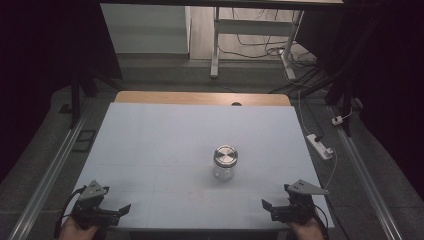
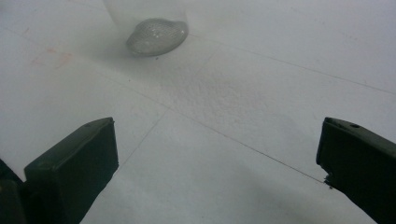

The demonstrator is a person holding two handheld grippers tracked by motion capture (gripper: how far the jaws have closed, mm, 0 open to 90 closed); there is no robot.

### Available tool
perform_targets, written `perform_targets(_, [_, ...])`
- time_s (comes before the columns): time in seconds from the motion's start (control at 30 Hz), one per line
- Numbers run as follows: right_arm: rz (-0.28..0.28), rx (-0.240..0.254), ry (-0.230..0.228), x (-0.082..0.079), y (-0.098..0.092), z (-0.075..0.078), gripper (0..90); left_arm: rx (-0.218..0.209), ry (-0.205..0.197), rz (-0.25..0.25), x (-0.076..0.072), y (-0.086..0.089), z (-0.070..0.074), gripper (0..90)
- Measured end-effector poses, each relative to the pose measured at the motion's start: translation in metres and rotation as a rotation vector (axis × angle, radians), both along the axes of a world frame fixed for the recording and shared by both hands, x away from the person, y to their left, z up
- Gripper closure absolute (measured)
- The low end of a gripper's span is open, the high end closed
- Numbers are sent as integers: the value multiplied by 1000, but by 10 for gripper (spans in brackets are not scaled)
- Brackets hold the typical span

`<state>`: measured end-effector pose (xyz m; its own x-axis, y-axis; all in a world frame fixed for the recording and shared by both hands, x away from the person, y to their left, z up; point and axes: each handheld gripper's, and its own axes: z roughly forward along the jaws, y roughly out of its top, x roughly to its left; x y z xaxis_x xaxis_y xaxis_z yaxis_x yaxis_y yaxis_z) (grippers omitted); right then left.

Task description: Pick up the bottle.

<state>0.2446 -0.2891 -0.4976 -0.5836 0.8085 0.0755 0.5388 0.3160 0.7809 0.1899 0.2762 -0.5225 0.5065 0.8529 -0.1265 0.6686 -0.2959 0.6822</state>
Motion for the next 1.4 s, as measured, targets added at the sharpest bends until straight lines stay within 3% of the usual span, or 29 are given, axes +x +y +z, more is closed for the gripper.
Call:
perform_targets(0.43, [45,-17,13,1,3,-1,0,-21,14,-15,1,2,-1,6])
perform_targets(1.4, [59,5,4,1,7,4,0,-45,29,-5,2,4,-1,5])
